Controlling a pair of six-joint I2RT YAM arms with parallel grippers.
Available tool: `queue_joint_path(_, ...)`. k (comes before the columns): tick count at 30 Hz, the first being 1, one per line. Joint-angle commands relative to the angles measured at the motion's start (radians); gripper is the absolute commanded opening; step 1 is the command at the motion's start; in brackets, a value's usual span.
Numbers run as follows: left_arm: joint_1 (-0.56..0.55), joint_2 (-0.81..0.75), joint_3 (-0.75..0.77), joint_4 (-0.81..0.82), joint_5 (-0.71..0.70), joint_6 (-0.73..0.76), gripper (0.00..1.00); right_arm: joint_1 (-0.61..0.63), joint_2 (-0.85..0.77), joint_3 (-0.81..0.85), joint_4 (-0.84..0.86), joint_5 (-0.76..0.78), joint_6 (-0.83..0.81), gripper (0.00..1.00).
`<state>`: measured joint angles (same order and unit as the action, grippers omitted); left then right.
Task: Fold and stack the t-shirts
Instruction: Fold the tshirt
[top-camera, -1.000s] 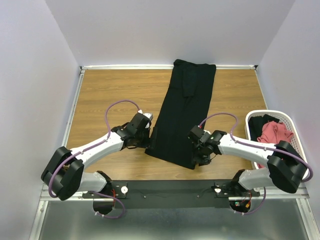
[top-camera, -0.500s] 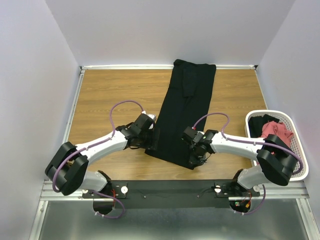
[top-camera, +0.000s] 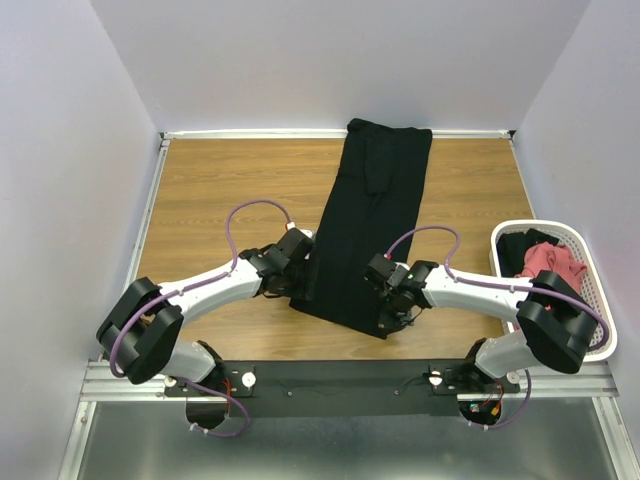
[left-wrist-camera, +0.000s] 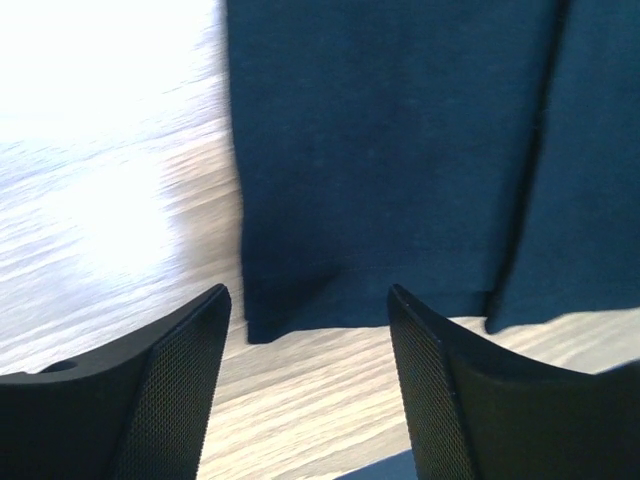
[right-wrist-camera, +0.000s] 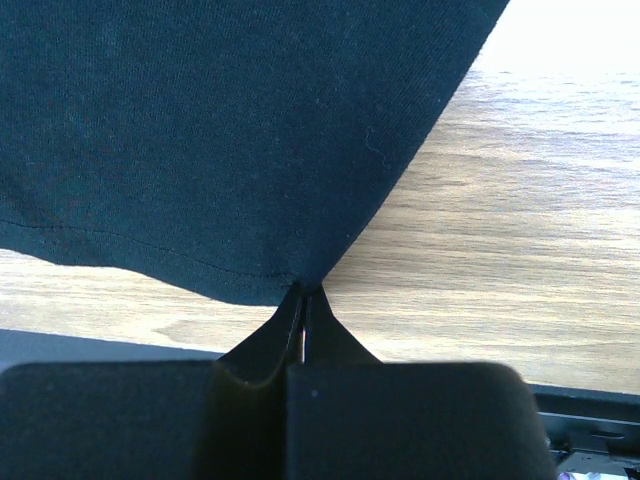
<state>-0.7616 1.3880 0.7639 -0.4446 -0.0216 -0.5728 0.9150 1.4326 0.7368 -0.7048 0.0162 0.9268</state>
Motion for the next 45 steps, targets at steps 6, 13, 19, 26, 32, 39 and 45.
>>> queue_joint_path(6,-0.008,0.025,0.023,-0.069,-0.089,-0.019,0.70,0.008,-0.011,-0.022,-0.013,0.037,-0.002,0.00)
queue_joint_path(13,-0.018,0.060,0.043,-0.066,-0.083,-0.019,0.62,0.008,-0.008,-0.024,-0.013,0.037,-0.003,0.00)
queue_joint_path(19,-0.022,0.077,0.037,-0.060,-0.078,-0.022,0.53,0.008,-0.006,-0.024,-0.013,0.039,-0.003,0.01)
queue_joint_path(26,-0.031,0.086,0.008,-0.055,-0.080,-0.027,0.16,0.008,-0.017,-0.030,-0.015,0.039,-0.002,0.01)
queue_joint_path(32,-0.030,0.065,-0.021,-0.072,-0.089,-0.033,0.01,0.008,-0.055,-0.039,-0.031,0.021,0.004,0.00)
queue_joint_path(39,-0.030,0.037,-0.044,-0.092,-0.090,-0.036,0.00,0.008,-0.112,-0.056,-0.081,0.019,0.012,0.00)
queue_joint_path(45,-0.030,-0.006,-0.055,-0.115,-0.037,-0.044,0.00,0.008,-0.135,-0.063,-0.099,-0.037,-0.008,0.00)
